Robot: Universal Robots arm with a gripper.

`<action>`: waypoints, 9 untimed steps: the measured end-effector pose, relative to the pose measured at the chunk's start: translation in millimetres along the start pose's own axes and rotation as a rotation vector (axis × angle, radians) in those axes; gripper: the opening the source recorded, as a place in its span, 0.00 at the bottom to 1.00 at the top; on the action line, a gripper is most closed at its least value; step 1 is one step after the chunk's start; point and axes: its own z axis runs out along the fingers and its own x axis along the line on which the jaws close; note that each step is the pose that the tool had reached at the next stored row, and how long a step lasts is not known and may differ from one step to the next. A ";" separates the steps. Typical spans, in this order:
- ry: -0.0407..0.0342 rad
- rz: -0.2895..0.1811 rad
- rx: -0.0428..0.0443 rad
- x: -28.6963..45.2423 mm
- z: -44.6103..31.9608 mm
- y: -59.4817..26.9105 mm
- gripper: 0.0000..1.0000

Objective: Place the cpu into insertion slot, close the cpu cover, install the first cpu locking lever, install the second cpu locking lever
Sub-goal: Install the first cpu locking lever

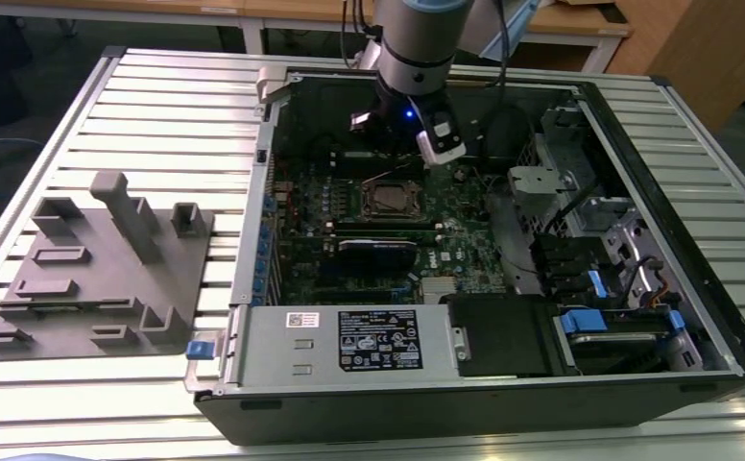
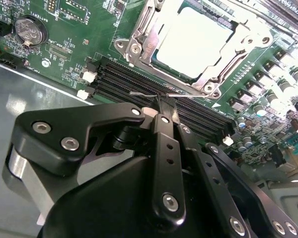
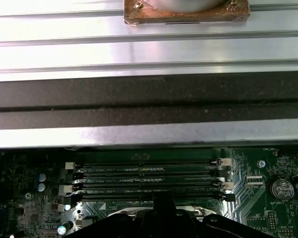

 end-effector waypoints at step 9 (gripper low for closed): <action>-0.0236 -0.006 -0.0013 -0.1 1.9 -0.4 0.11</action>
